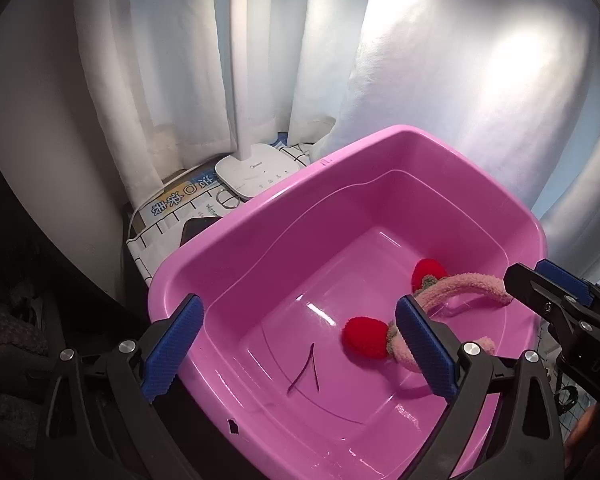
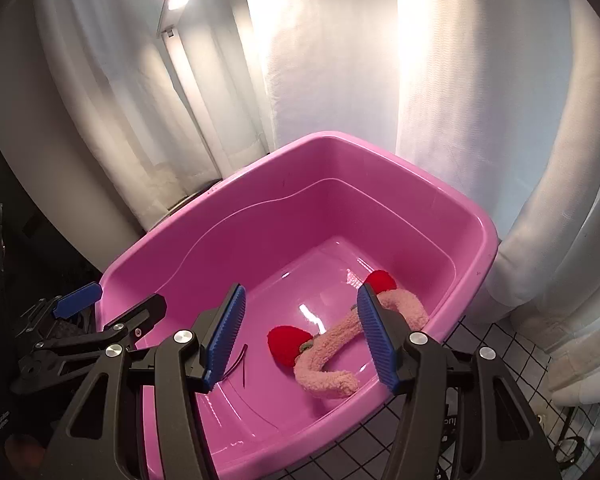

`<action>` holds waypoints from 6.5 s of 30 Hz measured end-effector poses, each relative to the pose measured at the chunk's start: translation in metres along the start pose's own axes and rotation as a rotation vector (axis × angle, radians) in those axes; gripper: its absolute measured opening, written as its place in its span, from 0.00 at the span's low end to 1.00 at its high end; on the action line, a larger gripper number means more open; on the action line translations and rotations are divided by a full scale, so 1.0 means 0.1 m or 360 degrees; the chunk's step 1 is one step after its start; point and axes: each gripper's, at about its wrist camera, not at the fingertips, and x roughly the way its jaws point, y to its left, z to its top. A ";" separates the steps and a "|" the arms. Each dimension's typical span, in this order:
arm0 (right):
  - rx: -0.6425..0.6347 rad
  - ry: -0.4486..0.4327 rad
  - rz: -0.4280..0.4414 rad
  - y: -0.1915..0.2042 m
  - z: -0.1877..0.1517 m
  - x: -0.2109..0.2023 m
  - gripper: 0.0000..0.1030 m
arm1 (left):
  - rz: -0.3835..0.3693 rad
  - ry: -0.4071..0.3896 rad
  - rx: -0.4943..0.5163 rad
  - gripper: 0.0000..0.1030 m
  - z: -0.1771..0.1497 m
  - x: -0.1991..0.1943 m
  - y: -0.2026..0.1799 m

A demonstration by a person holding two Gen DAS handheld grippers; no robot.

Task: Organize jewelry
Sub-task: 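Withdraw both tools from the tub back over the table, then grasp the pearl hair clip with the left tool while the right tool approaches the large metal ring, then lift the pearl clip with the left tool while the right tool lifts the large ring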

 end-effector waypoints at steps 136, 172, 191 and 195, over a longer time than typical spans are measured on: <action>0.0458 0.0308 -0.0645 -2.11 -3.18 -0.32 0.90 | -0.0277 0.0382 0.0587 0.87 -2.66 0.64 -2.01; 0.0440 0.0175 -0.0553 -1.90 -2.95 -0.69 0.69 | -0.0369 0.0289 0.0603 0.73 -2.47 0.26 -1.93; 0.0323 -0.0073 -0.0599 -1.70 -2.25 -1.30 0.69 | -0.0488 -0.0015 0.0524 0.73 -1.69 -0.57 -1.82; 0.0271 -0.0133 -0.0600 -1.59 -2.02 -1.41 0.69 | -0.0504 -0.0118 0.0499 0.73 -1.45 -0.79 -1.74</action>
